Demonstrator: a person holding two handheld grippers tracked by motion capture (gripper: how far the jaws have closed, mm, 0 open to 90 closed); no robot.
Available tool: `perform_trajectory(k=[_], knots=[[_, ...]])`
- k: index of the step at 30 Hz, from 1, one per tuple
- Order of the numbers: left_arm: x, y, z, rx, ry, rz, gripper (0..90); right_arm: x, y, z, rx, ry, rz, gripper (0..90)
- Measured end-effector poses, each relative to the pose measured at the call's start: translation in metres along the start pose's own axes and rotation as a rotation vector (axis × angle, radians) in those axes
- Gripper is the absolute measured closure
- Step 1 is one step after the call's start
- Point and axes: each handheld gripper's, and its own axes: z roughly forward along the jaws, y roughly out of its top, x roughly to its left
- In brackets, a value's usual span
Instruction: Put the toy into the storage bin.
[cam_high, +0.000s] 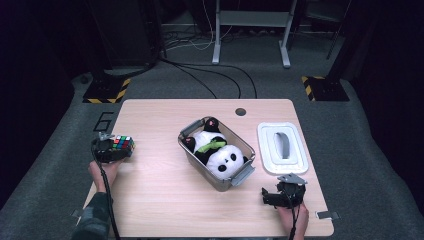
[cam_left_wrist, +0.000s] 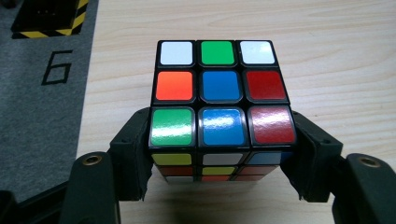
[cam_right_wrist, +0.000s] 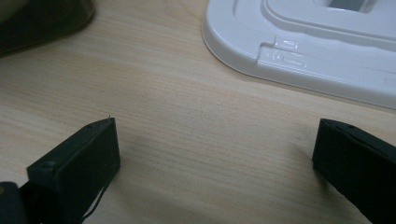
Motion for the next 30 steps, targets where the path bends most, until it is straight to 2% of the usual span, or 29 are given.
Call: perform_trajectory(k=[5,14,22,30], knots=[[-0.004,0.002,-0.003,0.006,-0.023,0.010,34.2,0.000,0.000,0.000,0.000,0.000,0.000,0.1],[-0.021,0.012,-0.020,-0.028,-0.077,0.048,34.2,0.000,0.000,0.000,0.000,0.000,0.000,0.1],[-0.046,0.027,-0.047,-0.063,-0.128,0.136,34.2,0.000,0.000,0.000,0.000,0.000,0.000,0.1],[-0.072,0.043,-0.071,-0.091,-0.188,0.187,34.2,0.000,0.000,0.000,-0.001,0.000,0.000,0.1]])
